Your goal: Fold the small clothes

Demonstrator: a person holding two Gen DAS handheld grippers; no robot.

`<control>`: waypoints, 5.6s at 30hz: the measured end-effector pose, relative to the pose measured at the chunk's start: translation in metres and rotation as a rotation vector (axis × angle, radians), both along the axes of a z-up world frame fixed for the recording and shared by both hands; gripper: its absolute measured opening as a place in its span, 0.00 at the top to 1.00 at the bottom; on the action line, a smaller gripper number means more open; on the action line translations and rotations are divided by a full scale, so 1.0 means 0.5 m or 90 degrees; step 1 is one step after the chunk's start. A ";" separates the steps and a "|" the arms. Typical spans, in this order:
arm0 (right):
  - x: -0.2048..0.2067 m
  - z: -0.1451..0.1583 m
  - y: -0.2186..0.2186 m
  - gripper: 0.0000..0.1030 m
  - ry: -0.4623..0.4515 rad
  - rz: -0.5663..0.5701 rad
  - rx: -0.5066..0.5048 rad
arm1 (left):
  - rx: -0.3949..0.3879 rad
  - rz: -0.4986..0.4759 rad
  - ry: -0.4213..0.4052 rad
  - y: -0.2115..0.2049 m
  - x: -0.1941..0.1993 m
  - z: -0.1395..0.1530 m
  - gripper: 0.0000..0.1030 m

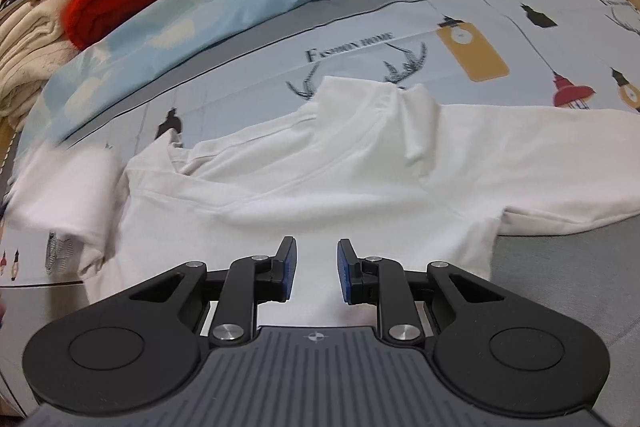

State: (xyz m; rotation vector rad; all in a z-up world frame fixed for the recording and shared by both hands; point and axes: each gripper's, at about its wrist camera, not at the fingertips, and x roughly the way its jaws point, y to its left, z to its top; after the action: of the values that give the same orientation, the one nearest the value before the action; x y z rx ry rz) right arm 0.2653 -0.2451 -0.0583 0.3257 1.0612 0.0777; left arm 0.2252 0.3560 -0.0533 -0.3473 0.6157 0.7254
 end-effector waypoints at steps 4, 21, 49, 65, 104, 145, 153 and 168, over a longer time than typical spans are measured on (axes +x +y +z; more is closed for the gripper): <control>-0.001 0.004 0.037 0.76 -0.003 0.018 -0.004 | -0.141 0.300 0.028 0.205 -0.200 -0.066 0.76; -0.023 -0.021 -0.001 0.71 0.018 -0.023 -0.053 | 0.036 -0.115 0.246 -0.068 0.026 -0.121 0.68; -0.022 -0.031 -0.108 0.70 0.015 -0.084 -0.025 | 0.005 -0.317 0.100 -0.435 0.330 -0.199 1.00; -0.034 -0.033 -0.076 0.69 0.016 -0.064 -0.023 | -0.031 -0.503 0.083 -0.505 0.316 -0.195 0.87; -0.084 0.022 -0.204 0.69 -0.126 -0.126 -0.010 | 0.033 -0.421 0.104 -0.727 -0.051 0.056 0.23; -0.065 -0.168 -0.606 0.95 -0.206 -0.607 -0.134 | -0.034 -0.404 0.142 -0.648 0.019 0.053 0.18; 0.000 0.018 -0.158 0.95 -0.432 -0.169 -0.229 | -0.117 -0.282 0.148 -0.496 0.006 0.059 0.18; -0.055 -0.006 0.234 0.78 -0.054 0.155 -0.023 | -0.250 -0.241 0.101 -0.389 0.003 0.063 0.57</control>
State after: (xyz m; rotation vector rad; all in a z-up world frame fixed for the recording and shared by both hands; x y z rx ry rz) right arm 0.2380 -0.1283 -0.0611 0.1581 1.0130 0.2875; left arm 0.2267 0.1614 -0.0218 -0.5202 0.9480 0.2658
